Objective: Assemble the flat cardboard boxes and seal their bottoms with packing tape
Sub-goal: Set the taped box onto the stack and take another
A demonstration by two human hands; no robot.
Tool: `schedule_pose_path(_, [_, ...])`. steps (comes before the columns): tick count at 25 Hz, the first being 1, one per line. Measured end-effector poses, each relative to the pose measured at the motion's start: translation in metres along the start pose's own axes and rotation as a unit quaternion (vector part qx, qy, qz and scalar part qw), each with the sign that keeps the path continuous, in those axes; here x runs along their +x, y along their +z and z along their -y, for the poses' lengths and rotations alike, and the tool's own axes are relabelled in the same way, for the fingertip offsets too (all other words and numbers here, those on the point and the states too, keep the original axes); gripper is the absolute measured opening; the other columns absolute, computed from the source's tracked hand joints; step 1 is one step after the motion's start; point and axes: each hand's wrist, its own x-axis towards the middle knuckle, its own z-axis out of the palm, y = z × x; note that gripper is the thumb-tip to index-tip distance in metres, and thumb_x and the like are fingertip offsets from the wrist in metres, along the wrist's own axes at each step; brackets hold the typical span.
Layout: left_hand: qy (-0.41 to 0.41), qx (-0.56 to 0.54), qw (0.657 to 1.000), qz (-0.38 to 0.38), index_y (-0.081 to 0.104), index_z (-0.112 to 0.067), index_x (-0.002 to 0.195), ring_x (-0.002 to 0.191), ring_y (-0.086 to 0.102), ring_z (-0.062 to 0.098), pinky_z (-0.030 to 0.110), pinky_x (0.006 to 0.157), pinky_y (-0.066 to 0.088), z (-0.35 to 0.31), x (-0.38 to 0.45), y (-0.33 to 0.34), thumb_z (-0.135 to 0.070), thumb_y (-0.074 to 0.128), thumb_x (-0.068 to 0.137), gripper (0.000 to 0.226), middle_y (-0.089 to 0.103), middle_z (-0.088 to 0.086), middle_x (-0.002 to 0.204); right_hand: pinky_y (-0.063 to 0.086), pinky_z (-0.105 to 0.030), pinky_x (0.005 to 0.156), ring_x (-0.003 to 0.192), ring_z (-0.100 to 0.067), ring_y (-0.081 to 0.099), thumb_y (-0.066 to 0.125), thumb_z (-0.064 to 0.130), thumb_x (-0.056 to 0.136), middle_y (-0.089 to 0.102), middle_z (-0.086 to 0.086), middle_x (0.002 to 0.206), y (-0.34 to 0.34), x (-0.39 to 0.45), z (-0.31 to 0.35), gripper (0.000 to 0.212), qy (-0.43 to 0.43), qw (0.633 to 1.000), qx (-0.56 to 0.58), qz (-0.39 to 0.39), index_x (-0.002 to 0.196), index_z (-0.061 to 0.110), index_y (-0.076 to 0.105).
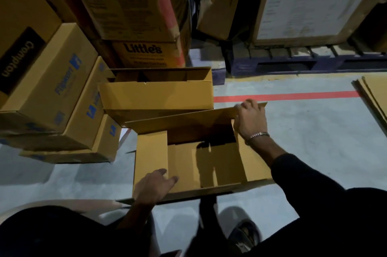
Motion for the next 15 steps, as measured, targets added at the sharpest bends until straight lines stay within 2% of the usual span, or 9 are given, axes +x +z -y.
schedule_pose_path(1, [0.009, -0.001, 1.0, 0.009, 0.057, -0.035, 0.142, 0.119, 0.064, 0.022, 0.038, 0.099, 0.052, 0.001, 0.005, 0.0, -0.086, 0.049, 0.081, 0.08, 0.07, -0.007, 0.131, 0.042, -0.051, 0.105, 0.139, -0.032, 0.04, 0.068, 0.021, 0.091, 0.053, -0.011, 0.143, -0.005, 0.018, -0.001, 0.05, 0.009, 1.0, 0.002, -0.012, 0.14, 0.02, 0.054])
schedule_pose_path(3, [0.025, 0.004, 1.0, 0.013, 0.064, -0.033, 0.135, 0.113, 0.066, 0.021, 0.038, 0.095, 0.053, 0.001, 0.015, -0.002, -0.09, 0.044, 0.079, 0.081, 0.073, -0.006, 0.125, 0.037, -0.053, 0.11, 0.142, -0.032, 0.038, 0.075, 0.024, 0.087, 0.046, -0.01, 0.15, -0.009, 0.044, -0.006, 0.072, 0.026, 0.995, 0.007, 0.1, 0.151, 0.026, 0.042])
schedule_pose_path(5, [0.031, 0.0, 0.999, -0.032, 0.068, -0.033, 0.128, 0.104, 0.067, 0.022, 0.038, 0.09, 0.055, -0.002, 0.023, -0.005, -0.091, 0.038, 0.079, 0.082, 0.075, -0.006, 0.115, 0.034, -0.053, 0.108, 0.128, -0.029, 0.05, 0.071, 0.032, 0.09, 0.059, -0.004, 0.132, -0.014, 0.052, -0.008, 0.062, 0.008, 0.962, -0.015, 0.272, 0.146, 0.032, 0.046])
schedule_pose_path(6, [0.03, -0.003, 0.997, -0.068, 0.069, -0.033, 0.125, 0.1, 0.068, 0.023, 0.037, 0.086, 0.055, -0.004, 0.027, -0.007, -0.09, 0.036, 0.081, 0.08, 0.075, -0.005, 0.111, 0.034, -0.052, 0.106, 0.12, -0.027, 0.054, 0.07, 0.033, 0.09, 0.063, -0.002, 0.123, -0.013, 0.051, -0.008, 0.055, -0.012, 0.951, -0.035, 0.305, 0.141, 0.033, 0.049])
schedule_pose_path(8, [0.033, -0.011, 0.989, -0.142, 0.071, -0.033, 0.118, 0.093, 0.069, 0.024, 0.035, 0.079, 0.056, -0.008, 0.034, -0.008, -0.084, 0.033, 0.087, 0.071, 0.076, -0.003, 0.102, 0.044, -0.048, 0.1, 0.111, -0.026, 0.059, 0.068, 0.033, 0.09, 0.066, 0.0, 0.115, -0.012, 0.038, -0.008, 0.045, -0.038, 0.954, -0.046, 0.294, 0.132, 0.033, 0.055])
schedule_pose_path(10, [0.047, -0.024, 0.978, -0.2, 0.074, -0.032, 0.108, 0.082, 0.069, 0.024, 0.032, 0.071, 0.054, -0.013, 0.041, -0.009, -0.077, 0.033, 0.091, 0.063, 0.076, -0.003, 0.09, 0.05, -0.047, 0.101, 0.119, -0.028, 0.058, 0.071, 0.044, 0.088, 0.062, -0.003, 0.134, 0.004, 0.022, -0.01, 0.057, -0.062, 0.942, -0.025, 0.329, 0.141, 0.032, 0.051])
schedule_pose_path(12, [0.08, -0.036, 0.964, -0.249, 0.078, -0.026, 0.089, 0.066, 0.063, 0.02, 0.029, 0.058, 0.045, -0.014, 0.045, -0.004, -0.065, 0.036, 0.095, 0.058, 0.07, -0.005, 0.073, 0.029, -0.054, 0.122, 0.153, -0.032, 0.026, 0.064, 0.076, 0.083, 0.023, -0.003, 0.168, 0.027, -0.004, -0.014, 0.1, -0.061, 0.906, 0.001, 0.419, 0.162, 0.033, 0.021])
schedule_pose_path(13, [0.097, -0.041, 0.957, -0.272, 0.075, -0.023, 0.076, 0.058, 0.057, 0.018, 0.028, 0.053, 0.037, -0.014, 0.044, -0.001, -0.058, 0.038, 0.097, 0.055, 0.063, -0.007, 0.064, 0.015, -0.056, 0.126, 0.159, -0.029, 0.005, 0.051, 0.091, 0.078, 0.002, -0.001, 0.173, 0.037, -0.016, -0.016, 0.113, -0.053, 0.903, 0.014, 0.427, 0.165, 0.035, 0.005])
schedule_pose_path(15, [0.131, -0.056, 0.938, -0.314, 0.063, -0.02, 0.062, 0.052, 0.049, 0.017, 0.028, 0.049, 0.025, -0.014, 0.042, 0.001, -0.044, 0.045, 0.097, 0.047, 0.052, -0.007, 0.058, 0.002, -0.057, 0.125, 0.159, -0.025, -0.01, 0.026, 0.101, 0.074, -0.015, 0.001, 0.172, 0.052, -0.03, -0.018, 0.114, -0.031, 0.91, 0.042, 0.412, 0.164, 0.038, -0.005])
